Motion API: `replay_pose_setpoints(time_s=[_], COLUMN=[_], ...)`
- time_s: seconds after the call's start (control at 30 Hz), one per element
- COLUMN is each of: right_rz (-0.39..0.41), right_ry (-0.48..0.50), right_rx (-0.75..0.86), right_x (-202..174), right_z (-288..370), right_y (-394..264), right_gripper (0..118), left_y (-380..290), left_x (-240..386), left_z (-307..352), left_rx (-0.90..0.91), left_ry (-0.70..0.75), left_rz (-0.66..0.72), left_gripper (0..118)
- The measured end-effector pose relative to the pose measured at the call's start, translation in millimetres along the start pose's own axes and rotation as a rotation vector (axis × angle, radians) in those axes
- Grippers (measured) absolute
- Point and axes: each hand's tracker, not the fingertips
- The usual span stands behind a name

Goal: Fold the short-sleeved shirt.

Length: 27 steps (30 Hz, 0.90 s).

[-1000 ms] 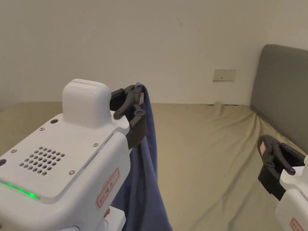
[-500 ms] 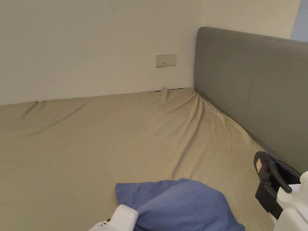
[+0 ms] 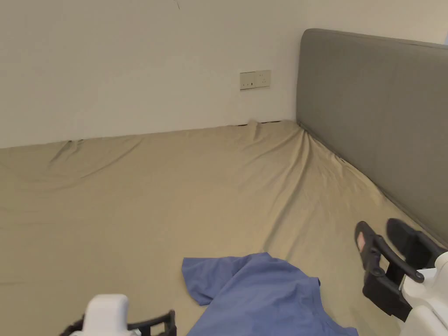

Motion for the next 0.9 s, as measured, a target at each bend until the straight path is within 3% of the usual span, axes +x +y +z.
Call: replay_pose_setpoints(time_s=[0.03,0.07,0.27,0.3,0.33,0.37,0.4,0.43,0.5,0.57,0.9], right_rz=[-0.008,-0.013,-0.036,-0.047,-0.06,-0.059,-0.043,-0.022,-0.031,-0.068,-0.001], right_ry=[0.016,0.021,0.042,0.065,0.1,0.096,0.062,-0.001,0.054,0.047,0.023], right_rx=[0.012,0.014,0.076,0.07,0.059,0.06,0.073,0.077,0.073,0.055,0.039], right_x=[0.7,0.2,-2.9,-9.2,-11.8,-14.3,-20.7,-26.1,-25.9,-24.1,-16.0], right_z=[-0.4,-1.2,11.2,14.3,16.0,18.0,19.7,21.6,23.6,25.1,37.8], right_y=[3.9,6.9,22.0,15.9,15.3,15.0,13.4,12.4,12.2,13.3,12.9], right_gripper=[111,118,118,112,75,24,4,4,4,4,4], left_y=[11.5,20.5,25.7,21.2,17.1,14.9,13.0,9.6,8.2,6.6,-0.9], left_x=[-4.5,-8.7,-16.9,-16.8,-15.1,-13.2,-11.7,-11.5,-13.4,-11.0,10.9], left_z=[20.5,37.4,123.3,135.7,146.2,152.3,154.2,155.0,153.7,151.3,141.6], left_rx=[0.081,0.145,0.448,0.502,0.534,0.552,0.536,0.541,0.513,0.503,0.388], left_ry=[0.017,0.028,0.202,0.218,0.235,0.262,0.285,0.31,0.218,0.233,0.086], left_rz=[0.029,0.037,0.073,0.077,0.075,0.07,0.063,0.051,0.029,0.038,0.067], left_gripper=[118,118,114,92,31,0,0,0,0,0,0])
